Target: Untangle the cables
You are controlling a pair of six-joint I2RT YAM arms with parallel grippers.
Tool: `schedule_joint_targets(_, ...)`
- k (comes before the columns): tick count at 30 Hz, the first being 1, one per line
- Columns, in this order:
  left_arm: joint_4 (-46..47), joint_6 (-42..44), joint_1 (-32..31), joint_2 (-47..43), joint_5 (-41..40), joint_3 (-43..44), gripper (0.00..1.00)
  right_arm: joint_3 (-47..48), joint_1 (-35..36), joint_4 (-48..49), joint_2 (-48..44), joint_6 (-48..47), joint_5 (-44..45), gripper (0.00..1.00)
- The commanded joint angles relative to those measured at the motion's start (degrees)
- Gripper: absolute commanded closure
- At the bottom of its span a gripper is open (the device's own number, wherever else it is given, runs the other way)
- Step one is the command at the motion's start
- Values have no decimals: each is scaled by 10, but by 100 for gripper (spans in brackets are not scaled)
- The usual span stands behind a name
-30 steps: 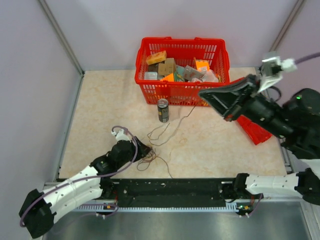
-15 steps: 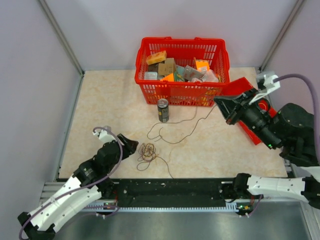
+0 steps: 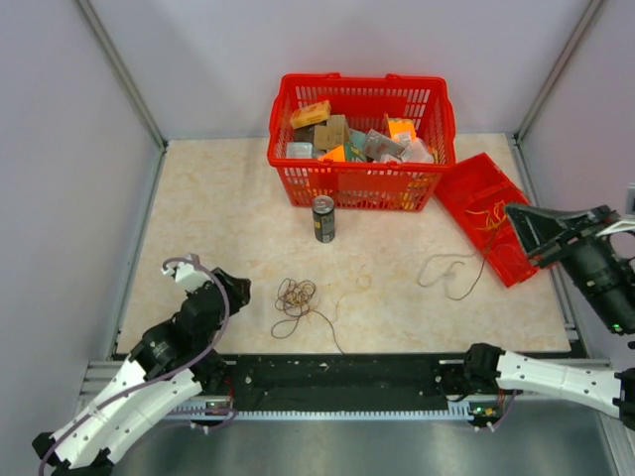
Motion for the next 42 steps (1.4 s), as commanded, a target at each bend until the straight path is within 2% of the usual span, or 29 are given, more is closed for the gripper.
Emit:
schedule_joint_targets(1,-32,25,3,-10,-43,51,43,-20,0,-72,14,16,60,100)
schedule_joint_targets(3,17,79,2,-5,5,49,31,-20,-1,-71,19,25,41,100)
schedule_joint_targets(5,119,142,2,17,106,33,22,-12,-1,-71,34,27,18,100)
schedule_joint_targets(9,240,179,2,132,286,25,20,6,-1,-71,59,22,-6,100)
schedule_joint_targets(12,310,161,1,233,410,47,21,13,-2,-70,68,23,-23,100)
schedule_joint_targets(14,394,142,-18,300,476,54,21,11,-1,-70,69,30,-34,100)
schedule_joint_targets(15,403,136,-37,335,472,65,17,10,-1,-69,70,34,-38,100)
schedule_joint_targets(19,391,135,-108,458,405,131,16,4,-1,-63,66,43,-52,100)
schedule_joint_targets(27,561,138,-166,630,493,153,12,6,-1,-62,58,46,-74,100)
schedule_joint_targets(31,547,134,-177,706,509,194,28,4,-1,-62,54,50,-78,100)
schedule_joint_targets(34,599,121,-182,718,543,181,34,2,-2,-62,51,48,-77,100)
schedule_joint_targets(36,615,116,-185,716,541,172,49,-2,-1,-62,48,49,-75,100)
schedule_joint_targets(37,600,118,-185,711,529,171,60,-4,0,-62,46,48,-74,100)
schedule_joint_targets(41,455,138,-183,673,418,174,100,-9,-2,-62,41,44,-59,100)
schedule_joint_targets(42,414,131,-183,656,373,171,100,-10,-1,-63,38,43,-46,100)
